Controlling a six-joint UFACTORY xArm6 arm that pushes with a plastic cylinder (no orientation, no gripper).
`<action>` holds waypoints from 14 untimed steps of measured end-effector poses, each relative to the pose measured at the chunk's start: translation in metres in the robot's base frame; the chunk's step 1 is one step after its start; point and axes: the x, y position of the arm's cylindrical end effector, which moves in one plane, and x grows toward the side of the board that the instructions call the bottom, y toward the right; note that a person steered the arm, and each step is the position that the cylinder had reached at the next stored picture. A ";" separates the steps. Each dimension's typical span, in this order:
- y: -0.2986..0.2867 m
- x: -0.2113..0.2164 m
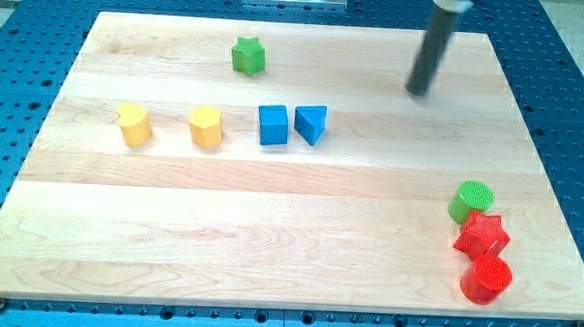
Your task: Keep green star above green circle
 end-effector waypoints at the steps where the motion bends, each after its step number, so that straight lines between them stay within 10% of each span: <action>1: -0.104 -0.074; 3: -0.277 -0.062; 7: -0.207 -0.013; 8: -0.101 0.013; 10: -0.182 0.003; 12: -0.068 0.080; 14: -0.160 0.006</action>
